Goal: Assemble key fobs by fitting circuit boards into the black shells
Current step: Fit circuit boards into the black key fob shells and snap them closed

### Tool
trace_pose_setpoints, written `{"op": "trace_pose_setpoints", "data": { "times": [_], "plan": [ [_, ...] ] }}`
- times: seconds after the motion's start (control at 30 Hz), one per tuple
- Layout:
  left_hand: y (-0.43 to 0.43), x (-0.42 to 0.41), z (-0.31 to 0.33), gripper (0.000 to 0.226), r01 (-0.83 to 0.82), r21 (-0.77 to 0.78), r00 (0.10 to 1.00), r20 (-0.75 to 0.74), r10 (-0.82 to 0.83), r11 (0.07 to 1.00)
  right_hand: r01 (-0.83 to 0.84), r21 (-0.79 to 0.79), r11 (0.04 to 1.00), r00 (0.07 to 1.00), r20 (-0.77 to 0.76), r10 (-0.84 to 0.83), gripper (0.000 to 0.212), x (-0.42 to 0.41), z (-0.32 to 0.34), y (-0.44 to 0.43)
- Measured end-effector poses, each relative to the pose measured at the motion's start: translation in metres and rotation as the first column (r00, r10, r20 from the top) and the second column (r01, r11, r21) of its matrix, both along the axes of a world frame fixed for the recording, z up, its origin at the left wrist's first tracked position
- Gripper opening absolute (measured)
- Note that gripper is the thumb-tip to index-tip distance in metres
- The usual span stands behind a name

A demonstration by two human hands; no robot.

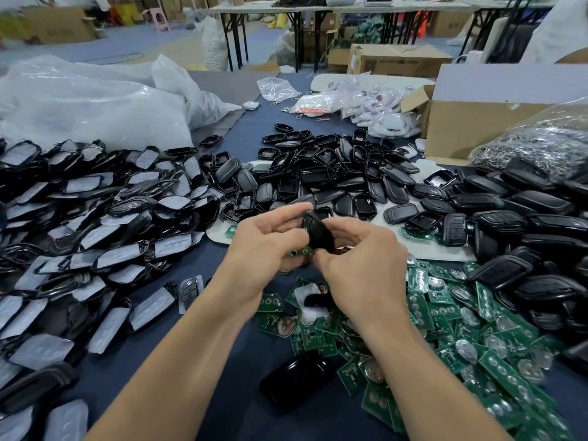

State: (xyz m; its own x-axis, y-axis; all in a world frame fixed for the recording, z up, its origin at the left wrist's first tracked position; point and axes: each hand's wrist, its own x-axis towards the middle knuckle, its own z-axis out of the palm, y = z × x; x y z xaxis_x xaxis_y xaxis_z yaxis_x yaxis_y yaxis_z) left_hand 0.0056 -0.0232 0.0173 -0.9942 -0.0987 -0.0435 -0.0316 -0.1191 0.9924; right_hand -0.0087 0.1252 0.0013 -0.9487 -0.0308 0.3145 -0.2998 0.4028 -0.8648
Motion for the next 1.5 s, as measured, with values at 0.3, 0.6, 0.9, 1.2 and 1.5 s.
{"op": "trace_pose_setpoints", "data": {
  "times": [0.3, 0.6, 0.9, 1.2, 1.5],
  "plan": [
    [-0.002, 0.0, 0.003, 0.023, -0.061, 0.057, 0.998, 0.019, 0.06, 0.997, 0.012, 0.03, 0.999, 1.0, -0.01, -0.011, 0.043, 0.001, 0.0, 0.001],
    [-0.002, 0.001, 0.004, 0.022, -0.071, 0.058, 0.997, -0.026, 0.073, 0.996, 0.035, 0.069, 0.997, 0.999, -0.037, -0.032, 0.045, 0.007, 0.007, -0.002],
    [0.003, 0.001, 0.005, 0.027, -0.239, -0.04, 0.97, -0.06, 0.236, 0.97, 0.076, 0.165, 0.983, 0.988, -0.145, -0.052, 0.038, 0.012, 0.008, -0.01],
    [-0.001, 0.002, 0.006, 0.034, -0.163, -0.03, 0.982, -0.105, 0.159, 0.986, -0.093, -0.329, 0.94, 0.96, 0.22, 0.172, 0.024, -0.009, 0.007, 0.005],
    [0.0, 0.003, 0.004, 0.031, -0.129, -0.108, 0.976, -0.189, 0.107, 0.986, -0.064, -0.3, 0.952, 0.966, 0.222, 0.135, 0.025, -0.006, 0.01, 0.007]
  ]
}}
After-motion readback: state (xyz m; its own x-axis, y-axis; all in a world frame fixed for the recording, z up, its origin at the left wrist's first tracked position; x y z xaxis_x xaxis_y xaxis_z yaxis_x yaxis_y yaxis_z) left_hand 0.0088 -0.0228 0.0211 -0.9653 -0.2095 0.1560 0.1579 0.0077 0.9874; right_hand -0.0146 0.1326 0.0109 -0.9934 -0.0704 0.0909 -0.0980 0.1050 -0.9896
